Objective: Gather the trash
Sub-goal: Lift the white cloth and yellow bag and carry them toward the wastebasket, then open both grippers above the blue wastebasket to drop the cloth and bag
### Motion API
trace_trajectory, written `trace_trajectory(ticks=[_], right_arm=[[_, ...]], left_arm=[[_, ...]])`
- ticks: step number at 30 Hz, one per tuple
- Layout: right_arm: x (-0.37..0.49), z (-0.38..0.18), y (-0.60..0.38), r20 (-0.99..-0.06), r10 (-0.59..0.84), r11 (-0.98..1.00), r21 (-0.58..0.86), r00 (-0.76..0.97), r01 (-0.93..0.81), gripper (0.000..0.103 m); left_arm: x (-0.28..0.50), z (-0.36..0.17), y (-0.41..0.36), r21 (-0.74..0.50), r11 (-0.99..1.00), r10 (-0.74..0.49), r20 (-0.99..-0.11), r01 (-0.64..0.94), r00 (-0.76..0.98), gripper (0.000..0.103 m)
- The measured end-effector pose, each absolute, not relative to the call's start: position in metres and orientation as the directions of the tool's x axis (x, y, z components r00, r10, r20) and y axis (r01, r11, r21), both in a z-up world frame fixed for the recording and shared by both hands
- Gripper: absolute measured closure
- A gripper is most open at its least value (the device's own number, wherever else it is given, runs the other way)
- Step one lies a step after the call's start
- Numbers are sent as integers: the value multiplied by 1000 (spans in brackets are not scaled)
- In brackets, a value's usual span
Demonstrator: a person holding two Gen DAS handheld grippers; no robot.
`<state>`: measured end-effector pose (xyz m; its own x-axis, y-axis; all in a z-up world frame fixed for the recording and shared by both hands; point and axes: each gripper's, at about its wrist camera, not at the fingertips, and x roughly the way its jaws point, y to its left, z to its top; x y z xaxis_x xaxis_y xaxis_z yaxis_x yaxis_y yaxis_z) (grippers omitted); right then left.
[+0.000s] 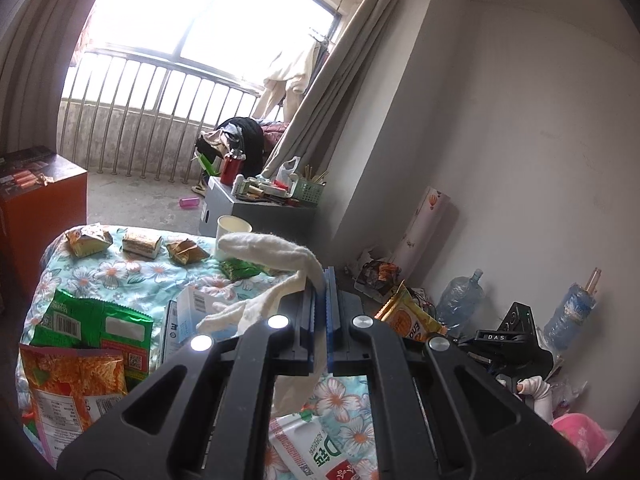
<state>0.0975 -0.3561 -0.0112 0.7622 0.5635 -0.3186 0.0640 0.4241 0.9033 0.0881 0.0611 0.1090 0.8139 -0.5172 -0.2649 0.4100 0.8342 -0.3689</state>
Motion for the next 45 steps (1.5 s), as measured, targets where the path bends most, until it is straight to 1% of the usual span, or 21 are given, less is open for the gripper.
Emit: trace_trajectory(ticks=[7, 12, 19, 25, 29, 31, 34, 38, 45], right_arm=[[65, 2, -386, -279, 500, 411, 910, 820, 58, 99], [41, 3, -413, -263, 429, 397, 914, 864, 81, 99], [5, -12, -464, -241, 311, 350, 928, 920, 125, 99], [-24, -34, -513, -247, 192, 303, 935, 950, 182, 99], [-43, -50, -550, -289, 66, 295, 920, 955, 258, 99], [-50, -61, -571, -320, -2, 283, 908, 947, 308, 99], [-53, -85, -599, -363, -66, 241, 898, 930, 367, 99], [-37, -121, -628, -434, -93, 189, 876, 896, 444, 99], [22, -180, -672, -568, -79, 150, 805, 819, 573, 99]], left_arm=[[85, 136, 27, -325, 794, -592, -226, 513, 773, 101], [91, 147, -10, -302, 743, -664, -227, 597, 712, 101], [105, 151, -92, -256, 663, -747, -283, 703, 602, 101], [120, 140, -180, -229, 595, -787, -361, 771, 500, 101], [134, 126, -251, -222, 539, -801, -434, 813, 412, 101], [149, 112, -294, -232, 512, -797, -488, 827, 357, 101], [169, 88, -354, -254, 486, -781, -556, 836, 285, 101], [200, 42, -430, -280, 478, -737, -643, 833, 207, 101], [241, -41, -532, -228, 468, -657, -736, 854, 164, 101]])
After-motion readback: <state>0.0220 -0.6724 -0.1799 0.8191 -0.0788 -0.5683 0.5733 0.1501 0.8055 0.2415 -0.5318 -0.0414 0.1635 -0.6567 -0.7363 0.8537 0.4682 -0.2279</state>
